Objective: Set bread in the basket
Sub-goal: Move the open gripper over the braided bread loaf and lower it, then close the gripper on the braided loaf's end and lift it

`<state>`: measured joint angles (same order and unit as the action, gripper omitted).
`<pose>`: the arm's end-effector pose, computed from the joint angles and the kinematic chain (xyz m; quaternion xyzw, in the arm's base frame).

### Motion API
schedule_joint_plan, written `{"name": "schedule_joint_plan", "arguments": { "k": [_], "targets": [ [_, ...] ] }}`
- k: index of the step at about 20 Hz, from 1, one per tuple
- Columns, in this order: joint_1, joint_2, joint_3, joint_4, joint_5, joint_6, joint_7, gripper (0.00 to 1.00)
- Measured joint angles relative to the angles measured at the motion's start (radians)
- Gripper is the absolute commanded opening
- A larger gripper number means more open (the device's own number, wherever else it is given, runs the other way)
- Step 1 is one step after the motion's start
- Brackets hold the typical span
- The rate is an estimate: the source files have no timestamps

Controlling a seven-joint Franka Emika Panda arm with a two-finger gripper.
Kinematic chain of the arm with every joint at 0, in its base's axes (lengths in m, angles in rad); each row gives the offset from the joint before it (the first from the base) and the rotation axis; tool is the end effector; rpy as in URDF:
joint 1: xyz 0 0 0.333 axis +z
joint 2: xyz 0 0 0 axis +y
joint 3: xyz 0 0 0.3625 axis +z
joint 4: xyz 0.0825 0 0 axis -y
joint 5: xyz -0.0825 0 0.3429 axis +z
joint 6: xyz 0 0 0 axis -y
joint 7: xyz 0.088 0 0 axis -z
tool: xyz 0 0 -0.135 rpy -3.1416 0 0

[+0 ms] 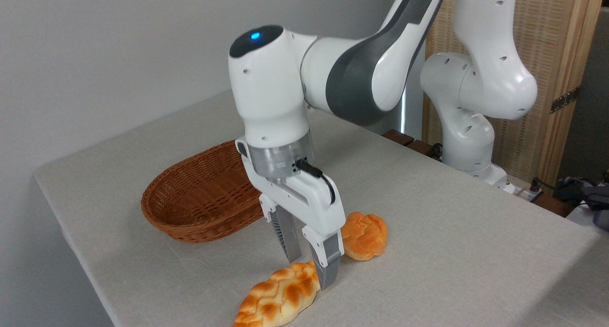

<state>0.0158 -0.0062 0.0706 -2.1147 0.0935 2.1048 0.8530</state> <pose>0.5022 0.0502 0.4562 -0.9175 0.3957 0.0197 0.0348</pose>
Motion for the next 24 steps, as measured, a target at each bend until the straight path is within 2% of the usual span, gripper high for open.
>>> {"name": "schedule_joint_plan", "arguments": {
  "k": [8, 14, 24],
  "targets": [
    [0.0, 0.01, 0.0, -0.011, 0.003, 0.005, 0.001, 1.0],
    [0.0, 0.05, 0.0, -0.014, 0.024, 0.137, 0.002, 1.0],
    [-0.001, 0.068, 0.0, -0.015, 0.027, 0.243, 0.005, 1.0]
  ]
}}
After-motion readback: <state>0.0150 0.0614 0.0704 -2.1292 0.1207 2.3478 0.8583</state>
